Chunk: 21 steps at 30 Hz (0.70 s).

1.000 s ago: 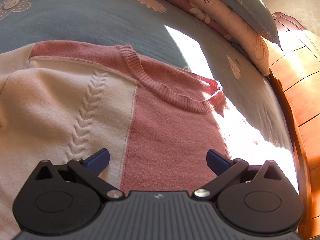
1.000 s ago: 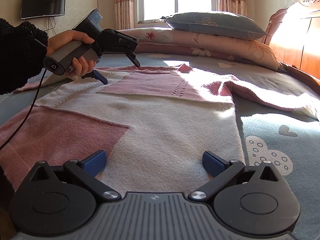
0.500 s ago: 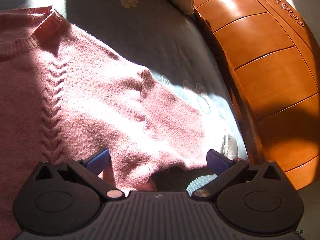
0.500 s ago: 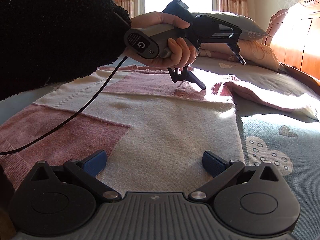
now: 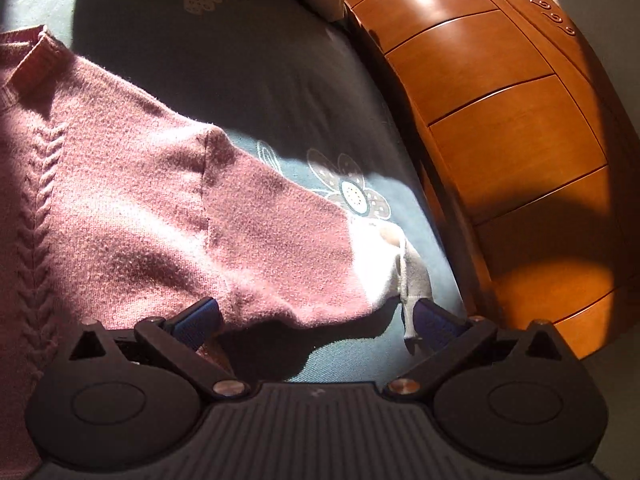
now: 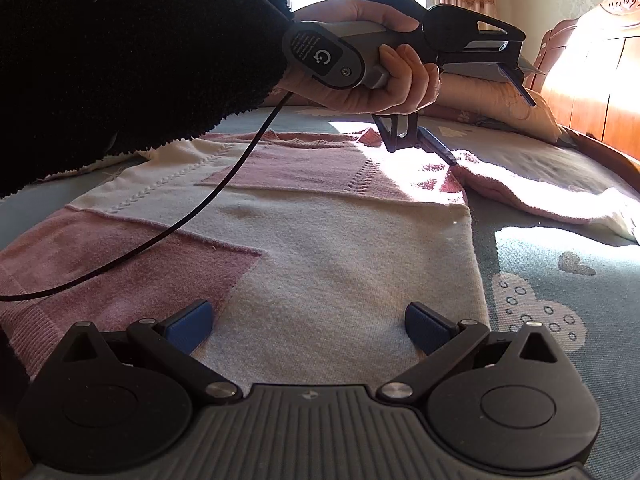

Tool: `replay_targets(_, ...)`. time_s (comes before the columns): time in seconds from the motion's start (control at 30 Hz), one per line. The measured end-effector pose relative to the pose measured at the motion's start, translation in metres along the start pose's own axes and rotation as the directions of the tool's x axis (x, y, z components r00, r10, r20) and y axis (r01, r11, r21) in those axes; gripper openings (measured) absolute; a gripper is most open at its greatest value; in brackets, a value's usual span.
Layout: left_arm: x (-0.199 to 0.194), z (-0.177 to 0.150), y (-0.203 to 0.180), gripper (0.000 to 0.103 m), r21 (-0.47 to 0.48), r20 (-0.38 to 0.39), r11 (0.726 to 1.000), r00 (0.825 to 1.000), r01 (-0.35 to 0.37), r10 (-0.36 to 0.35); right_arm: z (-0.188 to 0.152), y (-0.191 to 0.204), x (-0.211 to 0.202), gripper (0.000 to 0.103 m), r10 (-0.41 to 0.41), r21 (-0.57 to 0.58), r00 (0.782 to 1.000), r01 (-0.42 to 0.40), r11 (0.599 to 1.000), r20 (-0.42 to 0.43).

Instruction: Fold clothes

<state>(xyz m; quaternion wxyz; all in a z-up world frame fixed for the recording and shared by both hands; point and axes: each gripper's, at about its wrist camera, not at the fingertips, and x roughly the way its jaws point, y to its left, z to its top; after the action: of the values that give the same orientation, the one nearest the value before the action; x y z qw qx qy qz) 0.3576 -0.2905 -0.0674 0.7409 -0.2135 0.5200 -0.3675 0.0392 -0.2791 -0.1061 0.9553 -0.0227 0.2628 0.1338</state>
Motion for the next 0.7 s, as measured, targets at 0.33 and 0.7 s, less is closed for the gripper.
replay_targets(0.33, 0.023, 0.017, 0.003, 0.102, -0.054, 0.005, 0.998, 0.999, 0.045, -0.045, -0.001, 0.000, 0.001, 0.103, 0.000, -0.005, 1.000, 0.000, 1.000, -0.001)
replay_targets(0.7, 0.002, -0.005, 0.000, 0.102, 0.034, -0.010, 0.995, 0.996, -0.091, 0.091, 0.000, 0.001, 0.000, 0.103, -0.002, -0.012, 1.000, 0.002, 1.000, -0.006)
